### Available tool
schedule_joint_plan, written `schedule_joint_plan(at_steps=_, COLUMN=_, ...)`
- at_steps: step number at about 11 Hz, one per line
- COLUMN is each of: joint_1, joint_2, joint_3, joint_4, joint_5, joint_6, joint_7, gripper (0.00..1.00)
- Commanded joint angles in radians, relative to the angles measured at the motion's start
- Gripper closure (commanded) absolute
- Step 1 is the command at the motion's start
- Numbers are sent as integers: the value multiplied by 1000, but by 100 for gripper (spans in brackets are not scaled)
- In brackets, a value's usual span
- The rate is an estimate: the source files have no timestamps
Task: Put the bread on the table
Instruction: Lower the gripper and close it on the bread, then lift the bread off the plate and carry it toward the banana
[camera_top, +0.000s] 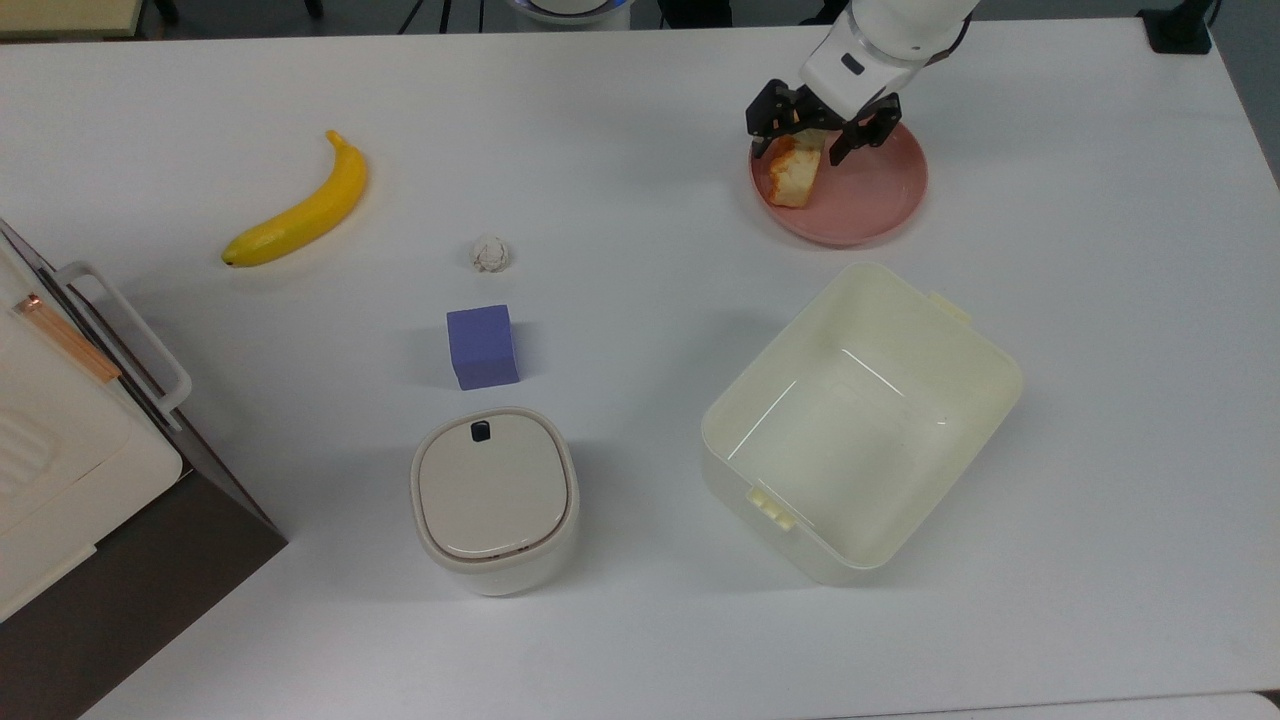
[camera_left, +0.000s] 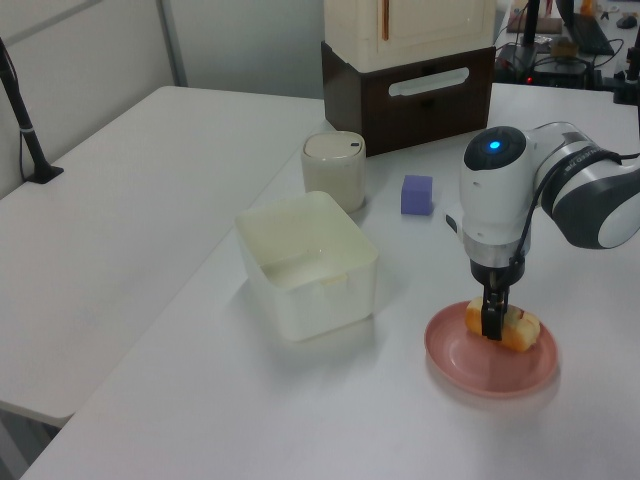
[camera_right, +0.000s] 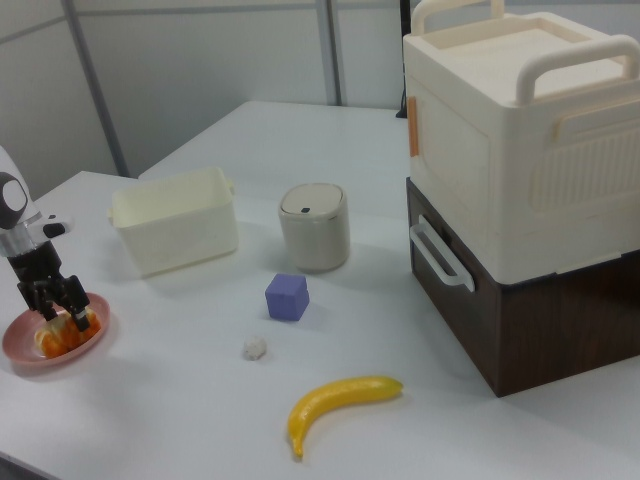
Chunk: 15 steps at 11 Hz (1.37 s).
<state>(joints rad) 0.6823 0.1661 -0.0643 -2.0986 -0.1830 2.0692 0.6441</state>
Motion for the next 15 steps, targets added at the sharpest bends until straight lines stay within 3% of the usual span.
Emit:
schedule_joint_plan(at_steps=1, joint_1=5, joint_2=-2, joint_3=-2, joint_4=-3, joint_5=-32, joint_6=15, joint_7=16, gripper=100)
schedule_joint_plan(at_steps=6, joint_1=3, joint_2=-54, joint_3=0, joint_4=40, joint_5=-16, joint_6=-49, joint_7=-29, gripper=100)
schedule_joint_plan(at_steps=8, joint_1=-1, joint_2=-82, joint_3=-6, joint_4=58, joint_5=52, joint_6=-98, joint_7=-169, gripper=100)
schedule_joint_plan(at_steps=10, joint_1=-61, joint_2=-86, joint_3=-12, joint_4=86, joint_5=62, joint_6=-159, joint_7=-250, gripper=100)
schedule_joint_plan(at_steps=15, joint_1=-167, joint_2=-71, joint_3=-138, joint_4=78, joint_5=-7, joint_6=-166, joint_7=-366, gripper=100)
